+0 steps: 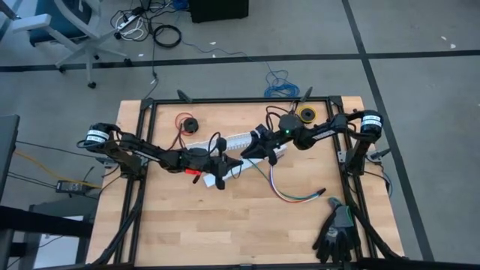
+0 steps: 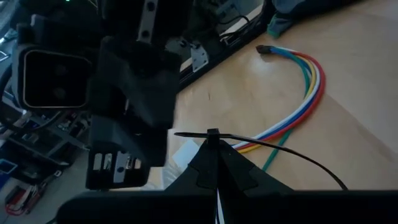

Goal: Ziptie cables
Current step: Prepare the black zip tie

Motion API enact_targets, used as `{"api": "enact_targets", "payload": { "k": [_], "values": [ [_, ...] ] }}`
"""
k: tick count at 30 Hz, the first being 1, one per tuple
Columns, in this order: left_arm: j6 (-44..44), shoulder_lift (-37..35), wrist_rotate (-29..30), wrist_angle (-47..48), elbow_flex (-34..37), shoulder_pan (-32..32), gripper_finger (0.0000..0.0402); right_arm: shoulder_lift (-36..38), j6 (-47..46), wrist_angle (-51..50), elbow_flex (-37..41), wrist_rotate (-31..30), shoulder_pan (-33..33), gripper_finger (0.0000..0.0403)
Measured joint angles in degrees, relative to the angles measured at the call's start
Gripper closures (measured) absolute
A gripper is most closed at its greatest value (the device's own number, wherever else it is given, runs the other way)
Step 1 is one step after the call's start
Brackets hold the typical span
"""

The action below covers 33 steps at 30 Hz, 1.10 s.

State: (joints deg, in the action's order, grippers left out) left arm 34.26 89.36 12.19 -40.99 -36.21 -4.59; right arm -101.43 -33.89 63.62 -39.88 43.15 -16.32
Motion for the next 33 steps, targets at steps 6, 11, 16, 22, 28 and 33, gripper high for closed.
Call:
{"api": "enact_targets", "payload": {
  "k": [6,11,16,22,28,33],
  "values": [
    [0.0,0.0,0.0,-1.5,0.0,0.4,0.0398,0.0,1.9,-4.6,-2.4,0.0,1.0,0.0323],
    [0.0,0.0,0.0,-1.4,0.0,0.4,0.0398,0.0,2.6,-4.6,-3.2,0.0,1.5,0.0336],
    [0.0,0.0,-0.1,-1.3,0.0,0.4,0.0398,0.0,5.8,-4.6,-3.2,0.1,1.9,0.0395],
    [-0.1,0.0,-0.4,-1.2,0.0,0.4,0.0398,0.0,5.5,-4.3,-3.2,-1.1,1.9,0.0402],
    [-0.7,0.0,-1.0,-0.5,0.0,0.5,0.0398,-0.1,4.5,-2.8,-3.2,-2.6,-1.2,0.0403],
    [-2.4,0.0,-1.2,0.6,0.0,0.5,0.0398,-0.1,4.3,-2.6,-3.2,-4.1,-4.0,0.0403]
  ]
}}
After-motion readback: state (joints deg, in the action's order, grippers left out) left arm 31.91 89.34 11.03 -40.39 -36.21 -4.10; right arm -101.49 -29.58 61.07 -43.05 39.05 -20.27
